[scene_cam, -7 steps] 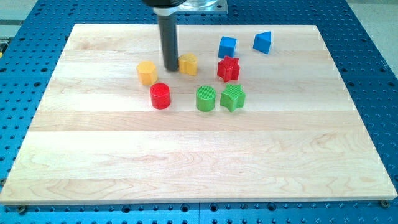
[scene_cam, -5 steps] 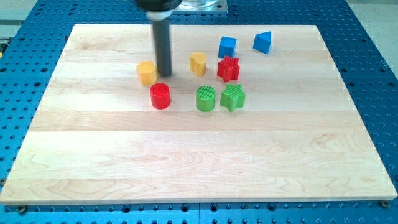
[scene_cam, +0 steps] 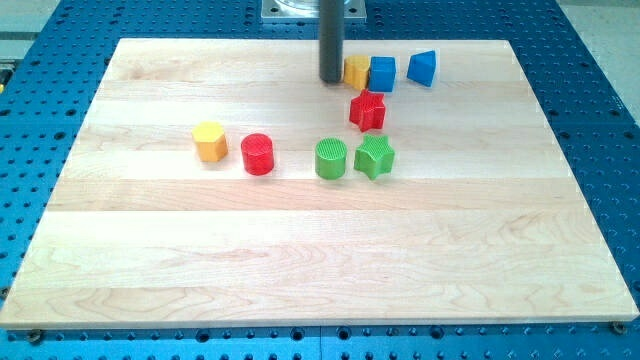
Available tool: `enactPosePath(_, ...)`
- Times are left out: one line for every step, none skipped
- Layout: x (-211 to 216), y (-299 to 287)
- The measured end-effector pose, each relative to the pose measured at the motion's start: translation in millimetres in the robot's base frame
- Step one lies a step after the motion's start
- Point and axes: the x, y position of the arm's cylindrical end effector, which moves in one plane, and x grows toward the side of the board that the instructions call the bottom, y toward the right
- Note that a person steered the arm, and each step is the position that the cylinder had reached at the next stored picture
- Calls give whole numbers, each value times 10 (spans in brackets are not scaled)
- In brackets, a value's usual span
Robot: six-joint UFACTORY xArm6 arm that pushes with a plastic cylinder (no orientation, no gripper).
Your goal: Push the yellow heart into the blue blocks
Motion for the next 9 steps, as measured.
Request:
enactPosePath(19,563)
enactPosePath(251,501)
enactPosePath(1038,161)
enactPosePath(1132,468)
enactPosePath(1145,704)
enactPosePath(983,443)
enactPosePath(751,-130)
enactPosePath(824,-1211)
enactPosePath(483,-1361)
